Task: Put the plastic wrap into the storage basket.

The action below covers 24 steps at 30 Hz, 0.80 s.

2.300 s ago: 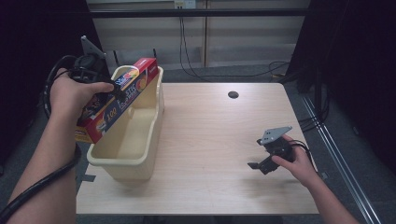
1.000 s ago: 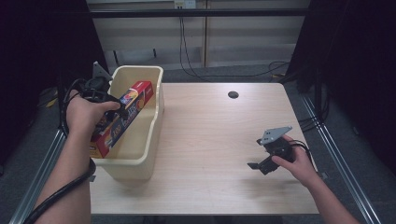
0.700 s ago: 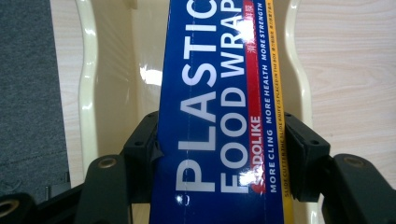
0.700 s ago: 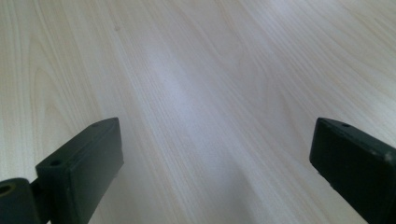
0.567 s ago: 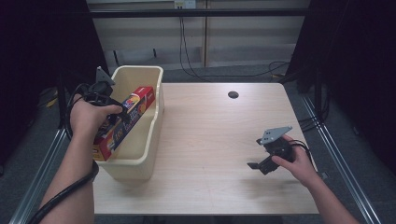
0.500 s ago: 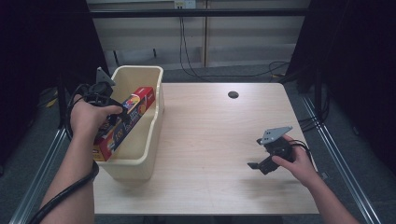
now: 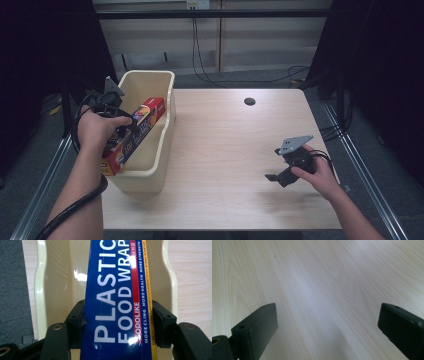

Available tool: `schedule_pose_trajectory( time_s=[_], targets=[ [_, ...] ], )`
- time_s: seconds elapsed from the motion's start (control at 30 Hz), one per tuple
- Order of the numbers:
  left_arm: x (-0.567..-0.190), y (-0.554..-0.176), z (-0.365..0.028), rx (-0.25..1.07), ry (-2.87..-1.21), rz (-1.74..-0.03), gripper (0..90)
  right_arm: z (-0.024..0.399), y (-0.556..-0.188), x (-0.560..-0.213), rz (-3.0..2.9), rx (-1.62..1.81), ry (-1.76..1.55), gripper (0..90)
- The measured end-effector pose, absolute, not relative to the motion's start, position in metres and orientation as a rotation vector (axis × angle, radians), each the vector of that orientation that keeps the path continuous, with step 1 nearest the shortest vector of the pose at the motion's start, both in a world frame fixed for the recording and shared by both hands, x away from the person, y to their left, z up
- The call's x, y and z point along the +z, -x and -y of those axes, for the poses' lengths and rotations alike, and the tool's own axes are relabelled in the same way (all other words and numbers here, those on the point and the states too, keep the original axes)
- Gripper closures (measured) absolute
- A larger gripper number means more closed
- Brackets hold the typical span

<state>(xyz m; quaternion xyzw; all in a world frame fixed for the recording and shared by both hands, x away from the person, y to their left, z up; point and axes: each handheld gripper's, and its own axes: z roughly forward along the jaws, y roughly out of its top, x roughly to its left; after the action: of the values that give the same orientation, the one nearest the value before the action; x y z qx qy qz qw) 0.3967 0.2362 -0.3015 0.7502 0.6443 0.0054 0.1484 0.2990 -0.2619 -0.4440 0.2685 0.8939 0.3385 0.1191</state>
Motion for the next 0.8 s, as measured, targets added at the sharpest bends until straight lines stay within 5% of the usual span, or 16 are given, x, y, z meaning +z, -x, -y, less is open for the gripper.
schedule_pose_trajectory(
  time_s=[0.8],
  targets=[
    [-0.320, -0.395, -0.232, -0.051, -2.160, -1.913, 40.0, 0.262, -0.299, -0.444, -2.612, 0.987, -0.777, 2.3]
  ],
)
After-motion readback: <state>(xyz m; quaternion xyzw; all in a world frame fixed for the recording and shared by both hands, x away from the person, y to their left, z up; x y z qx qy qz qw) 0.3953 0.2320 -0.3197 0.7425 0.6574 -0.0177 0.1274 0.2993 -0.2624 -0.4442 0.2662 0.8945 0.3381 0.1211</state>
